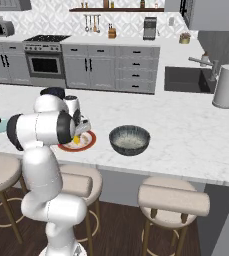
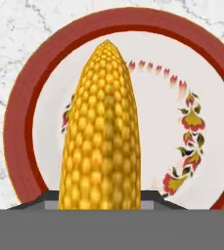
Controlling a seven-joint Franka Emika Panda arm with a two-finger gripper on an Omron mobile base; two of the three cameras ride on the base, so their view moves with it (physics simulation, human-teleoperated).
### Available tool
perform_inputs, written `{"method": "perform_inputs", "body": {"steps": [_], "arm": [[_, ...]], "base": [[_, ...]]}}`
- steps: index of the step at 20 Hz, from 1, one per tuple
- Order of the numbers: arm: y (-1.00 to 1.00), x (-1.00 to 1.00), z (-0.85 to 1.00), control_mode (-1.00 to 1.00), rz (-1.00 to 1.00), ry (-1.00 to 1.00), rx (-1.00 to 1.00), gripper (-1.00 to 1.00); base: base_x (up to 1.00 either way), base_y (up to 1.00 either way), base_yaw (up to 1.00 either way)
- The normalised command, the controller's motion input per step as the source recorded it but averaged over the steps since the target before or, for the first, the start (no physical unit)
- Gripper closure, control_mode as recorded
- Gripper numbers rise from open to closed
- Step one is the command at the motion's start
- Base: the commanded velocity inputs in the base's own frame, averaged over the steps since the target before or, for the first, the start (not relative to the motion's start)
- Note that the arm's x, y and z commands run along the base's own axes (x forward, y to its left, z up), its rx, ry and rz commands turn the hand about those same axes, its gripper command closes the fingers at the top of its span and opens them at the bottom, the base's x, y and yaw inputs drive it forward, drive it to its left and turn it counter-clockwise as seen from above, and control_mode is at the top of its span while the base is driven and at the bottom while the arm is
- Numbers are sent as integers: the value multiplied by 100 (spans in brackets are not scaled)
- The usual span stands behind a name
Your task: Pick the chicken drumstick and corn from their plates and place them in the bowl. Then put the bowl in the fridge.
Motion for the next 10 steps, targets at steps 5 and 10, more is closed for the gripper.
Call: {"method": "perform_inputs", "body": {"steps": [5,10], "arm": [[-43,-65,93,-100,-10,0,-1,100],[-88,-15,55,-100,-11,4,-1,100]], "base": [[0,0,0],[0,0,0]]}}
